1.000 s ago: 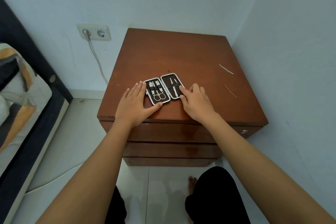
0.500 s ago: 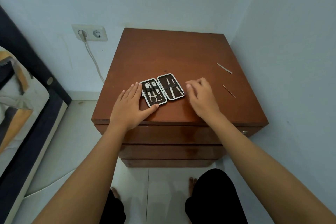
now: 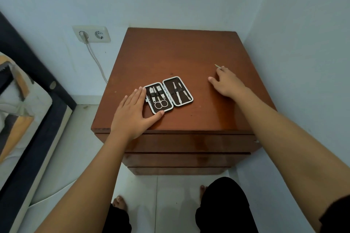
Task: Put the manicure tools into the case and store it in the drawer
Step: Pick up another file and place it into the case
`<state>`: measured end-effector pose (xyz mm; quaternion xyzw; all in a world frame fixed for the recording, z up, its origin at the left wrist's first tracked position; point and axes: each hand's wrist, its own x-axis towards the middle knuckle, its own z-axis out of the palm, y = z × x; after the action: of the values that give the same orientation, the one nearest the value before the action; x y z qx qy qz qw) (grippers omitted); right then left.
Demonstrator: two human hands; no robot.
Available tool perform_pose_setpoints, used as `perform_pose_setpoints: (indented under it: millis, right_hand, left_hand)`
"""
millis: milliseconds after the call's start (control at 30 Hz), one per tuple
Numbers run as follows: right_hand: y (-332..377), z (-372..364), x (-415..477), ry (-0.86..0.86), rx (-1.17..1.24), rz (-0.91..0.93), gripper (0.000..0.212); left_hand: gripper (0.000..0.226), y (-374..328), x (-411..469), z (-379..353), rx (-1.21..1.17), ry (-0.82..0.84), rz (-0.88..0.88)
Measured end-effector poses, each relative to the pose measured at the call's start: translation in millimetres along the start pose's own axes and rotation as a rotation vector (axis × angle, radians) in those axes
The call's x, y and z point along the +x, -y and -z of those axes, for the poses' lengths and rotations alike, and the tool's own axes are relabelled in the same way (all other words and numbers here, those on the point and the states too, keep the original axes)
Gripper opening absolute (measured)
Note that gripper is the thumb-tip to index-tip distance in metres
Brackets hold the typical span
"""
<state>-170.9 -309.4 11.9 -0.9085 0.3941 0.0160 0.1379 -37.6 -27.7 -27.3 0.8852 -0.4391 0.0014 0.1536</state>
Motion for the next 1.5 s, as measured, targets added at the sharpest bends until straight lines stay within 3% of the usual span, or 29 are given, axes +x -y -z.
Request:
perform_pose_setpoints:
  millis: [367,700,867,967,1133,1300,1500]
  right_hand:
    - [32,-31,-68,-0.278,0.113,0.198,0.032]
    - [16,-18,-67,-0.282,0.471,-0.076,0.018]
    - [23,-13,-64,-0.179,0.487,-0.158,0.011]
    - [29,-17,-63,-0.204,0.436,-0.182,0.013]
    - [35,-25,-74,-0.266,0.329,-0.125,0.013]
    - [43,-22,-84,-0.281,0.69,-0.082,0.004]
    - [63,-38,-96,-0.284,0.704,0.034,0.006]
  left_hand:
    - [0.098,-1,-1,2,0.0,0.021,0.001]
    - [0.098,-1,-1,0,0.001,0.015,0.002]
    - [0.098,-1,-1,0,0.011,0.012,0.0]
    - [0.098,-1,-1,0,0.011,0.009,0.0]
    - [0.098,-2,-2,1,0.012,0.012,-0.001]
    - [0.098,-2,-2,2,0.002,0.013,-0.001]
    - [0.099,-1,-1,1,0.015,0.019,0.001]
